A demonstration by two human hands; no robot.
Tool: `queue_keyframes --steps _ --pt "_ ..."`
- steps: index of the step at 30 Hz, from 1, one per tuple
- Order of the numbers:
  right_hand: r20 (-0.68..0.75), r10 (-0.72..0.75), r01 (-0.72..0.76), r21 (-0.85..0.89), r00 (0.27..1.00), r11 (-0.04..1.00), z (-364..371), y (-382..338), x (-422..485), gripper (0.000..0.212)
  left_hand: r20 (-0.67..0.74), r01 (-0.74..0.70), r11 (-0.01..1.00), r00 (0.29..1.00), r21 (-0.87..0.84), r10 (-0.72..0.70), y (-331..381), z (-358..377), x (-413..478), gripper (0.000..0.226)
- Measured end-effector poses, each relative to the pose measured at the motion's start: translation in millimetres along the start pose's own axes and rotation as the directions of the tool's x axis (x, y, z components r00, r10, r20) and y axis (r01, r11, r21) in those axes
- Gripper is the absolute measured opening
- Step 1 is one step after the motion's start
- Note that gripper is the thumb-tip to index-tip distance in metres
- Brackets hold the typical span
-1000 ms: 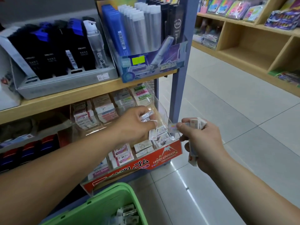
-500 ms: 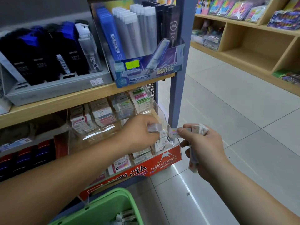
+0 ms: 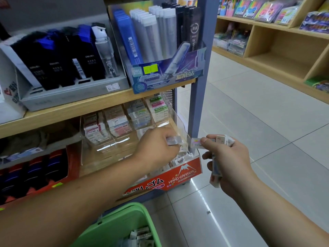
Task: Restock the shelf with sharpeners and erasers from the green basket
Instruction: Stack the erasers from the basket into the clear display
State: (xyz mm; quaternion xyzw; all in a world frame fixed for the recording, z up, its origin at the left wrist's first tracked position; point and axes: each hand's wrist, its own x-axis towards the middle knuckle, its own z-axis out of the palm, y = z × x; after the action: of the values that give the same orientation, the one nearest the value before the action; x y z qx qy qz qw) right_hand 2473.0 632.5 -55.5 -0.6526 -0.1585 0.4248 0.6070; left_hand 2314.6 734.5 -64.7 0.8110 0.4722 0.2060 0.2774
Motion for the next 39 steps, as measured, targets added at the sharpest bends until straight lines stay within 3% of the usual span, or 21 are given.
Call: queue_keyframes --steps 4,7,11,14,17,19,20,24,26,29,33,36,39 --pt "0.003 0.002 -0.002 -0.011 1.0 1.0 0 1 -1 0.013 0.163 0.005 0.967 0.986 0.254 -0.047 7 -9 9 0.025" --pt "0.015 -0.002 0.002 -0.004 1.0 1.0 2 -1 -4 0.014 0.191 -0.009 0.925 0.979 0.38 -0.069 18 -9 12 0.011" --pt "0.058 -0.028 0.028 0.001 0.998 1.0 4 -5 -9 0.013 0.186 -0.019 0.992 0.983 0.125 -0.004 21 -16 8 0.018" --pt "0.1 -0.052 0.054 -0.015 0.994 0.998 6 -7 -13 0.014 0.3 0.004 0.999 0.954 -0.047 0.011 22 -32 -4 0.016" --pt "0.131 -0.027 0.028 -0.002 0.991 1.0 10 -10 -16 0.015 0.416 0.285 0.946 0.887 -0.157 -0.198 15 -45 -16 0.021" --pt "0.179 -0.012 0.014 -0.009 0.984 1.0 15 -11 -17 0.016 0.462 0.472 0.82 0.835 -0.324 -0.298 7 -53 -22 0.038" --pt "0.205 -0.01 0.013 -0.013 0.979 1.0 19 -11 -18 0.016 0.459 0.498 0.775 0.834 -0.389 -0.306 3 -56 -25 0.042" --pt "0.276 -0.044 0.065 -0.067 0.96 0.996 36 -12 -24 0.013 0.416 0.368 0.838 0.889 -0.404 -0.189 -8 -70 -40 0.023" --pt "0.31 -0.032 0.042 -0.023 0.95 0.999 46 -14 -28 0.014 0.407 0.355 0.793 0.901 -0.496 -0.149 -13 -75 -45 0.013" --pt "0.38 0.038 -0.062 0.052 0.924 0.997 61 -17 -32 0.018 0.323 0.291 0.8 0.938 -0.525 -0.129 -20 -84 -51 0.022" --pt "0.463 0.055 -0.092 0.06 0.885 0.994 81 -15 -33 0.023 0.214 0.155 0.821 0.976 -0.549 -0.041 -25 -87 -56 0.025" --pt "0.491 0.017 -0.028 0.015 0.871 0.999 91 -10 -28 0.023 0.149 0.17 0.808 0.984 -0.564 -0.103 -33 -89 -57 0.028" --pt "0.45 -0.055 0.078 -0.034 0.891 0.996 100 -6 -25 0.022 0.174 0.209 0.798 0.976 -0.565 -0.132 -38 -91 -57 0.03"
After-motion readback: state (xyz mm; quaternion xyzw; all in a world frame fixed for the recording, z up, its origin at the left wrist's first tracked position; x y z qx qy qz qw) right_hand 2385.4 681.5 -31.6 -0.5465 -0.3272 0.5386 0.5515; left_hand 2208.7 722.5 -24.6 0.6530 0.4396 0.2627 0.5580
